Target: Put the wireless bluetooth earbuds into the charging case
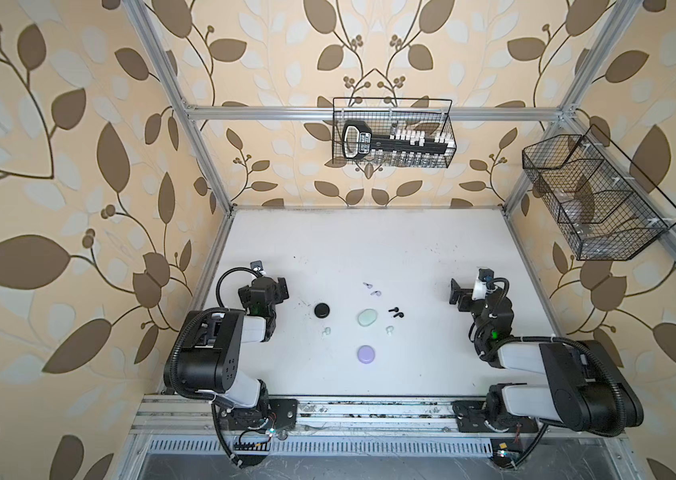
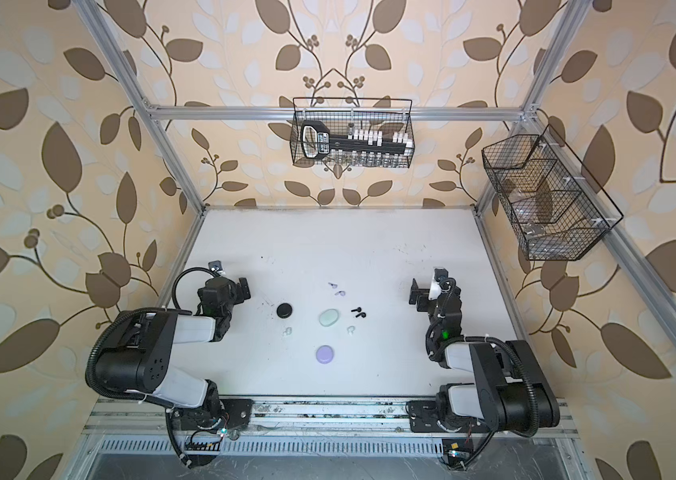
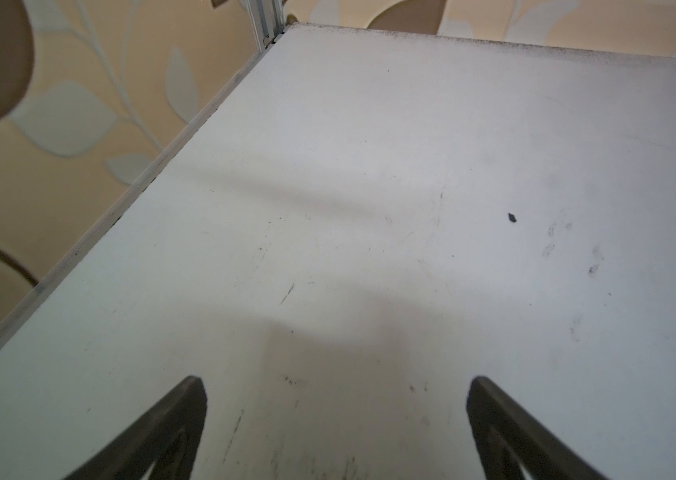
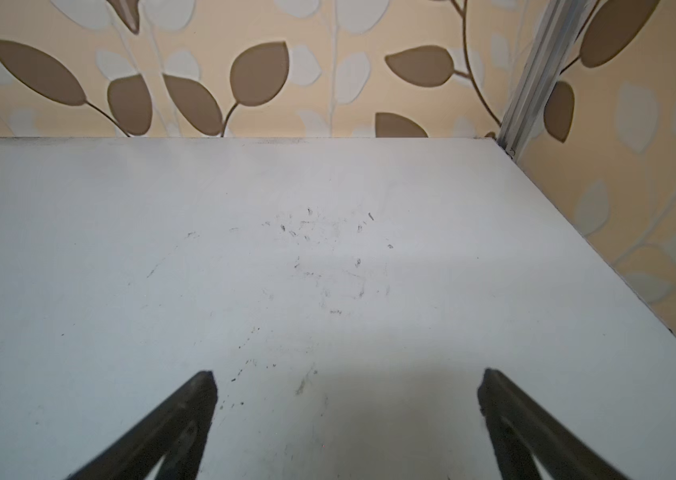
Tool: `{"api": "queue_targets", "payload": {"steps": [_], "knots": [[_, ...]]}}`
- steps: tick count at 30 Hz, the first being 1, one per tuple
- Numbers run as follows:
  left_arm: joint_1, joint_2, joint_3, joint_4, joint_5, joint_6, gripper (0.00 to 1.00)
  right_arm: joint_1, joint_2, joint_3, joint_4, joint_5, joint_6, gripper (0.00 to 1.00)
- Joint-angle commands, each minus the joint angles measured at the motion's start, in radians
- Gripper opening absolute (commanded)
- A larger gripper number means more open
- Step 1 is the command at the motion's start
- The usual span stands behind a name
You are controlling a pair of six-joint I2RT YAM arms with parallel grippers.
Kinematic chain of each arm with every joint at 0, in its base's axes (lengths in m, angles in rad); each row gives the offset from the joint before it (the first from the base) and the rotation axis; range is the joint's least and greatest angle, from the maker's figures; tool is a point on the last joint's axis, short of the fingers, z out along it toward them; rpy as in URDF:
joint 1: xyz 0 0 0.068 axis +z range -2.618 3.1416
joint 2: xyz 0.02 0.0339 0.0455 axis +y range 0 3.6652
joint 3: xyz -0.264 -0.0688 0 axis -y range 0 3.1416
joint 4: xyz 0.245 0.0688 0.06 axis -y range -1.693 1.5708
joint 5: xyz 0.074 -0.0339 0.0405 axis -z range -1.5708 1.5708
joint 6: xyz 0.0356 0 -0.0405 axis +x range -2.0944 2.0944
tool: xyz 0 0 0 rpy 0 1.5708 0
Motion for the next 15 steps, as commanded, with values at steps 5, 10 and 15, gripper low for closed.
{"api": "queue_targets", "payload": {"steps": [5, 10, 15], "knots": [[0.002, -0.024, 0.027, 0.014, 0.014, -0.005, 0.99, 0.004, -0.003, 0.019, 0.023, 0.012, -0.020, 1.00], [0.002, -0.024, 0.026, 0.014, 0.014, -0.005, 0.99, 0.004, -0.003, 0.019, 0.023, 0.013, -0.021, 1.00], [0.002, -0.024, 0.026, 0.014, 0.014, -0.004, 0.99, -0.013, 0.002, 0.028, 0.011, -0.022, -0.014, 1.00]]}}
